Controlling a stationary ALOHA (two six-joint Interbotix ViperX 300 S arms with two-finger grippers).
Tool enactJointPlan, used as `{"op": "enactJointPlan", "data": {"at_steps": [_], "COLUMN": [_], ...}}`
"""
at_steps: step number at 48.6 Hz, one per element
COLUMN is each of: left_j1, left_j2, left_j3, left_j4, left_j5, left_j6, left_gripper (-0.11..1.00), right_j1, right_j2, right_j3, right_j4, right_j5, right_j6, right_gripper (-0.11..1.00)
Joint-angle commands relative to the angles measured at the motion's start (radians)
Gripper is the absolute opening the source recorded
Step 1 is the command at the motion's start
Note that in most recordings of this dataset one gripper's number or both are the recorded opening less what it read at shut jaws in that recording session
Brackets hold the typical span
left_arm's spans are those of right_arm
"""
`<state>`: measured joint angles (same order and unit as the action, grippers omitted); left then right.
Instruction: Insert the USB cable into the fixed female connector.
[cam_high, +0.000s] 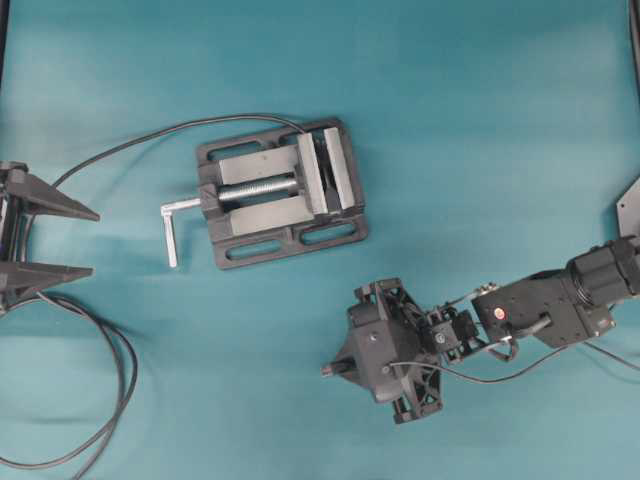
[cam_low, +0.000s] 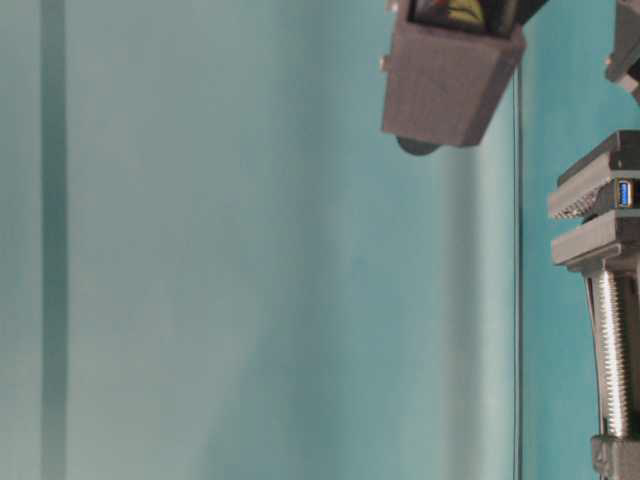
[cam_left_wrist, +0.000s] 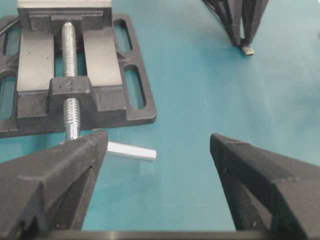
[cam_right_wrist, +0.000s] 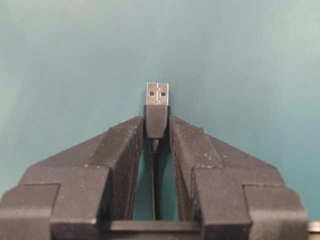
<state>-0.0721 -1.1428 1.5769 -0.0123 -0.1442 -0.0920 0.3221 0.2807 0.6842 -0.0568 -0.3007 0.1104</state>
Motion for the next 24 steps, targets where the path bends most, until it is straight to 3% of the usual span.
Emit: {"op": "enactJointPlan", "data": {"at_steps": [1,24], "left_j1": [0.002,0.002], "left_j2": [0.014,0.014], "left_j3": [-0.012,-0.012], "left_j4": [0.002,0.002], "left_j5": [-0.009,-0.009], "left_j6": [-0.002,-0.002], "left_gripper": [0.98,0.97], "right_j1": [0.0,-0.008], "right_j2": [-0.012,-0.012], "right_j3": [-0.025,-0.023], "right_j4": [-0.002,0.002], "right_j5": [-0.011,-0.014], "right_j6": [-0.002,-0.005], "right_gripper": [0.22,0.22]}}
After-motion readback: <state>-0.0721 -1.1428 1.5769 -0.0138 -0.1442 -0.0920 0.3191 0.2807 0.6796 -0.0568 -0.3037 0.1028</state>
